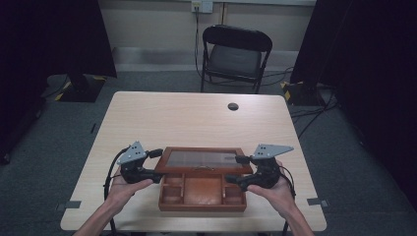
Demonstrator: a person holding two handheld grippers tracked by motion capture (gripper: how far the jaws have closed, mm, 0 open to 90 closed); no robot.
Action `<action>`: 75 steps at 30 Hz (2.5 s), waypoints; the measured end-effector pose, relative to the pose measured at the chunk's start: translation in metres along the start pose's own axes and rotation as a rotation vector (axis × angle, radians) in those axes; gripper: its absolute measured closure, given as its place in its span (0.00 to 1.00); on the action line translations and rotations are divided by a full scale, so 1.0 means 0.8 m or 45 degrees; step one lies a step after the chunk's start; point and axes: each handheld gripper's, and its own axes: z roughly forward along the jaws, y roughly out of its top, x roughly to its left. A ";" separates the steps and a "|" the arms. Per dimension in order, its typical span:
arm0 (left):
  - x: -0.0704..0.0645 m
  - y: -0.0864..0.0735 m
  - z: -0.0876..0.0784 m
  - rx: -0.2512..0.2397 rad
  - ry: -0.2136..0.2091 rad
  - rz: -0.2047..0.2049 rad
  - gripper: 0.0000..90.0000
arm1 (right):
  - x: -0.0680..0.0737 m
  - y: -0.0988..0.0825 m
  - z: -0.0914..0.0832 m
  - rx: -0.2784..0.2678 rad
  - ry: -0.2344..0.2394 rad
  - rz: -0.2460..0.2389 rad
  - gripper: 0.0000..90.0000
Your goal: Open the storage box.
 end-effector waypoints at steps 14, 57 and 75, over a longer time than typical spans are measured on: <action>0.008 0.015 0.006 0.009 -0.019 -0.006 0.37 | -0.024 0.000 0.000 -0.066 -0.062 0.055 0.26; 0.045 0.026 0.030 0.007 0.005 -0.098 0.42 | -0.075 0.010 0.019 -0.141 -0.116 0.167 0.39; 0.054 0.026 0.049 0.041 0.030 -0.107 0.49 | -0.092 0.009 0.031 -0.148 -0.143 0.201 0.41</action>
